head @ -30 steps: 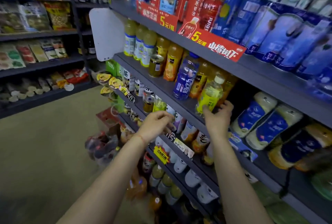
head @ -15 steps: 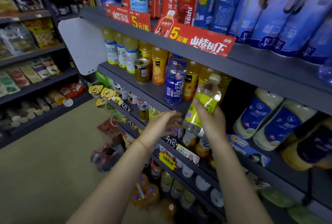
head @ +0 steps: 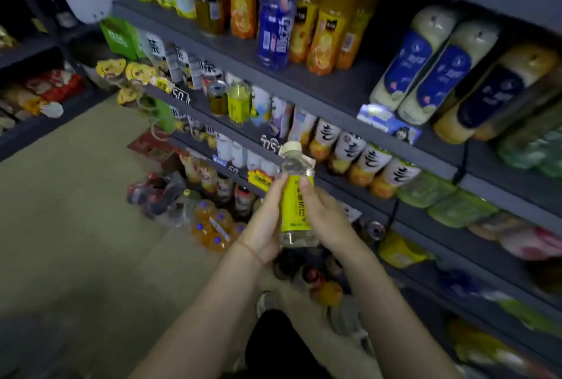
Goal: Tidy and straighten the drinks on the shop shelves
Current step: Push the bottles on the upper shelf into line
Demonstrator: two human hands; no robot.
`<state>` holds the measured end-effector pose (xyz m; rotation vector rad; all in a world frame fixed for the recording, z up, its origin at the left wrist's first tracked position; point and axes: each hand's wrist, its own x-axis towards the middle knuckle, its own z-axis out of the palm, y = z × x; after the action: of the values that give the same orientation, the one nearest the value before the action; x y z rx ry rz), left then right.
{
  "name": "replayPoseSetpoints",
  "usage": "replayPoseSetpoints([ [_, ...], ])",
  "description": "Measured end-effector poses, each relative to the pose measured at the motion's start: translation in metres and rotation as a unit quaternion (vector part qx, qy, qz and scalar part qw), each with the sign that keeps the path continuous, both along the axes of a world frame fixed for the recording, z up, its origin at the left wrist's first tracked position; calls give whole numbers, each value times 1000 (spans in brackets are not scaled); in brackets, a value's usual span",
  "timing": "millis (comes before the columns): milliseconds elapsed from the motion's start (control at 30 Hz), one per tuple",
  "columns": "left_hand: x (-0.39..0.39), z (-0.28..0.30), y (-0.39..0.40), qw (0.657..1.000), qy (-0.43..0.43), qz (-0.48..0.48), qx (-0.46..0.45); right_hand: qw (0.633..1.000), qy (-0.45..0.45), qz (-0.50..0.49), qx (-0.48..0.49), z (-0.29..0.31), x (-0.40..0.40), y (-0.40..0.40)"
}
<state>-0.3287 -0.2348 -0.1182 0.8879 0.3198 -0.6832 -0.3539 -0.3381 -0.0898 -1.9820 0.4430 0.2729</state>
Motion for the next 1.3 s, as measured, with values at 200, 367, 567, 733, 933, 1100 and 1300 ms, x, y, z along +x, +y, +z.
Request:
replayPoseSetpoints([
  [200,-63,-10,-29,997,5,-71,10,993,3,-101,56,-16,-80,-32],
  [367,-102,7,-71,993,-11,-111,30,980,-9,-181,83,-5,-130,-70],
  [567,-172,32,-178,983,-48,-176,8,958,-58,-253,120,14,-218,-159],
  [733,-282,51,-305,965,-75,-250,9,920,-69,-345,171,22,-327,-277],
  [933,-406,73,-467,934,-135,-330,9,893,-140,-401,146,45,-459,-430],
  [1100,-481,91,-580,909,-174,-379,13,852,-200,-463,143,53,-540,-529],
  [1300,-546,91,-706,895,-198,-399,-7,837,-210,-497,91,43,-608,-645],
])
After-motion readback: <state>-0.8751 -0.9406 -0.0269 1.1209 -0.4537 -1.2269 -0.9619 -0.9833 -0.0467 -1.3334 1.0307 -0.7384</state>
